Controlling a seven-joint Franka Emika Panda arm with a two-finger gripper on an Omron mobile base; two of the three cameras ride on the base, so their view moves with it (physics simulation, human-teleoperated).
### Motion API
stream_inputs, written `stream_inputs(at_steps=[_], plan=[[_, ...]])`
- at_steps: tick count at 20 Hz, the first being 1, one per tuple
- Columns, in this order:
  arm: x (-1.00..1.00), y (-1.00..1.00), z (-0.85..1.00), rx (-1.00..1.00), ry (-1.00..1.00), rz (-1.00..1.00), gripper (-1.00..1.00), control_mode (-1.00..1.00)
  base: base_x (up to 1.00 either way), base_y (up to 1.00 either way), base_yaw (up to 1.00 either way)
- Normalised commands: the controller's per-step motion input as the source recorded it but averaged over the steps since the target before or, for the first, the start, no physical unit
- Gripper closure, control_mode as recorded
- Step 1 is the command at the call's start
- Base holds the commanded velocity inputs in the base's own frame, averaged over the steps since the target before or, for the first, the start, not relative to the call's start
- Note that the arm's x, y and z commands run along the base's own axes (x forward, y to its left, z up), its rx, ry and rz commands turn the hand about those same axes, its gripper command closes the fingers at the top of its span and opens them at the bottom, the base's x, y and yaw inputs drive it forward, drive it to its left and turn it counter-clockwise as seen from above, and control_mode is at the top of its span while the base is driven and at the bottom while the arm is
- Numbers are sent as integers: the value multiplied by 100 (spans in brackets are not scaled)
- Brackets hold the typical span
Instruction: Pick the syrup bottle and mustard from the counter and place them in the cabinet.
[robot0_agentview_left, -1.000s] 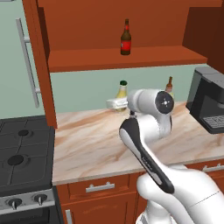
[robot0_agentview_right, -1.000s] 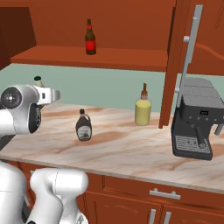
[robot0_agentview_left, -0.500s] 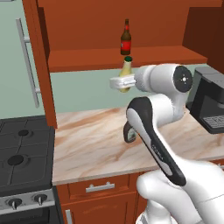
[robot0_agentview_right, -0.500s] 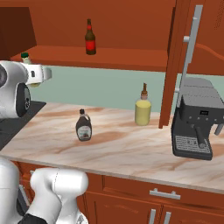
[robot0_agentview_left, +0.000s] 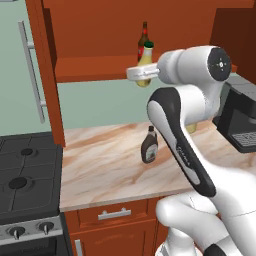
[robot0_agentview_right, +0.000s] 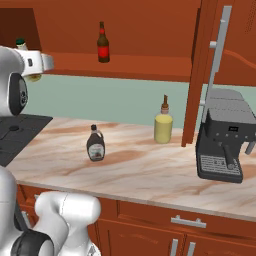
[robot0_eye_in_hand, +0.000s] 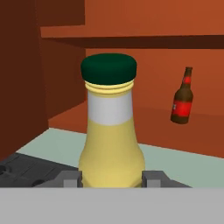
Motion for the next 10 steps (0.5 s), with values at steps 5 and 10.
stream_inputs(at_steps=[5,10], plan=[[37,0,0,-1,0,0,100,-100,0,0,0],[39,0,4,0,-1,-3,100,-100,0,0,0]])
